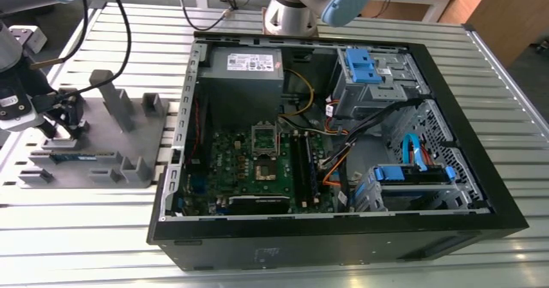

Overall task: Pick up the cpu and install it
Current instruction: 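Pick up the cpu and move it towards the insertion slot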

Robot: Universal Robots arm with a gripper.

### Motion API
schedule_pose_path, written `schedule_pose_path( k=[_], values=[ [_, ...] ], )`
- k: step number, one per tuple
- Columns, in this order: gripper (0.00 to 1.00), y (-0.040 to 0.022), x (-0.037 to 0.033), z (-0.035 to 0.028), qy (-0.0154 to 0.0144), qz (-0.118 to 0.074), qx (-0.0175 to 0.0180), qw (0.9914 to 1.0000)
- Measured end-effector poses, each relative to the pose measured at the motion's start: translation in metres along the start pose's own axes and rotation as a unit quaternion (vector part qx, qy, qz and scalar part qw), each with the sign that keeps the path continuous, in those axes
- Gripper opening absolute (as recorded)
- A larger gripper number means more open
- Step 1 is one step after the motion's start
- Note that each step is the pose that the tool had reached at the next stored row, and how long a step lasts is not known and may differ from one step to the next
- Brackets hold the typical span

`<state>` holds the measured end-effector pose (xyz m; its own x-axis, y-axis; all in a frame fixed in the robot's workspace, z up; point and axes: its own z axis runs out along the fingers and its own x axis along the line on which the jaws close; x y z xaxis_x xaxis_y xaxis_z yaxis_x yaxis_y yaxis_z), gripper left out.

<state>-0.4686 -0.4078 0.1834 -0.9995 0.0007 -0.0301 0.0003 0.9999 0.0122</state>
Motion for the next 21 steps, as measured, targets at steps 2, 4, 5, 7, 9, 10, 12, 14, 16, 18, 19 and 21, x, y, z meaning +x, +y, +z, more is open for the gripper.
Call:
schedule_pose_path(
  k=[2,4,5,7,9,10,12,14,16,18,19,21],
  values=[
    [0.47,0.0,0.0,0.0,0.0,0.0,0.0,1.0],
    [0.47,0.0,0.0,0.0001,0.0,0.0,0.0,1.0],
    [0.47,0.0,0.0,0.0001,0.0,0.0,0.0,1.0],
    [0.47,0.0,0.0,-0.0001,-0.0001,0.0,-0.0001,1.0],
    [0.47,0.0,-0.0001,-0.0022,-0.0001,0.0,-0.0001,1.0],
    [0.47,0.0001,-0.0001,-0.0039,0.0,0.0,0.0,1.0],
    [0.47,0.0001,-0.0002,-0.0072,-0.0001,0.0,0.0,1.0],
    [0.47,0.0001,-0.0003,-0.0104,0.0,0.0,0.0,1.0],
    [0.47,0.0002,-0.0004,-0.0131,-0.0001,0.0,0.0,1.0],
    [0.47,0.0002,-0.0005,-0.0165,-0.0001,0.0,-0.0001,1.0],
    [0.47,0.0002,-0.0006,-0.0184,0.0,0.0,-0.0001,1.0],
    [0.47,0.0003,-0.0006,-0.021,0.0,0.0,0.0,1.0]
  ],
)
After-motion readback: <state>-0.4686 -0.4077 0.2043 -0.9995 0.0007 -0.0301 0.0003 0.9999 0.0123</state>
